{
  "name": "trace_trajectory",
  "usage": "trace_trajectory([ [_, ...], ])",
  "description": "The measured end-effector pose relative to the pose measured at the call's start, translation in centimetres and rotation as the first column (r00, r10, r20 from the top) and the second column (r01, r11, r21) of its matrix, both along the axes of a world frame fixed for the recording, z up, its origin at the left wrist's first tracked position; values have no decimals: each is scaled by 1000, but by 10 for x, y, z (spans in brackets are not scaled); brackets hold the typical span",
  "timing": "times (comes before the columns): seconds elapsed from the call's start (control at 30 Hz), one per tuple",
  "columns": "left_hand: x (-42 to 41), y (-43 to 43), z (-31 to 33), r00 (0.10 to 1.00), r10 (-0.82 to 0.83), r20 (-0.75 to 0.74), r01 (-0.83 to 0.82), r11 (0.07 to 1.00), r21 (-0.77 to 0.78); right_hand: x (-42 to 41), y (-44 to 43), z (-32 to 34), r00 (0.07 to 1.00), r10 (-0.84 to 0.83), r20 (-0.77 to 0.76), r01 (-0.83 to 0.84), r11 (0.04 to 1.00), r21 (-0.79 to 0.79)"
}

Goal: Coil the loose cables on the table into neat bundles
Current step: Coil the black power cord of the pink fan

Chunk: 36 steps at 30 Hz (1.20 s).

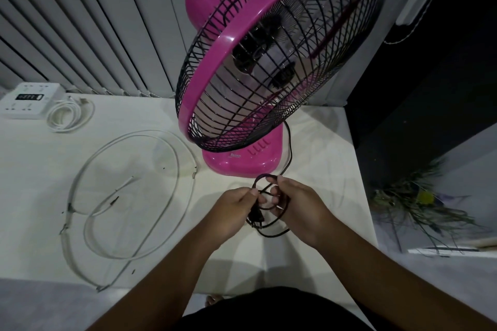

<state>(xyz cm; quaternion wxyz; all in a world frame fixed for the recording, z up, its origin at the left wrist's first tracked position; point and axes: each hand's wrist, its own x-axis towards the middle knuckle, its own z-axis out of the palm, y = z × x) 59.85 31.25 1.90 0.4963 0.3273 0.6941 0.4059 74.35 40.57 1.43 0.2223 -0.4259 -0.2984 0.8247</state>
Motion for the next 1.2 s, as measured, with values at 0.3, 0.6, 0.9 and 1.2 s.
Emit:
trace_trajectory([
  [0.3,-15,8,6,998,-3,-69,14,987,157,-4,-5,2,997,22,78,-27,997,67],
  [0.6,8,-1,-3,995,104,9,-104,984,142,-7,-6,2,988,-125,91,113,986,121],
  [0.9,15,-4,-10,619,479,622,-375,877,-301,-7,-9,5,972,-126,199,98,985,145],
  [1.2,18,3,-9,890,284,357,-290,956,-38,-7,-15,8,947,-62,315,-14,972,234],
])
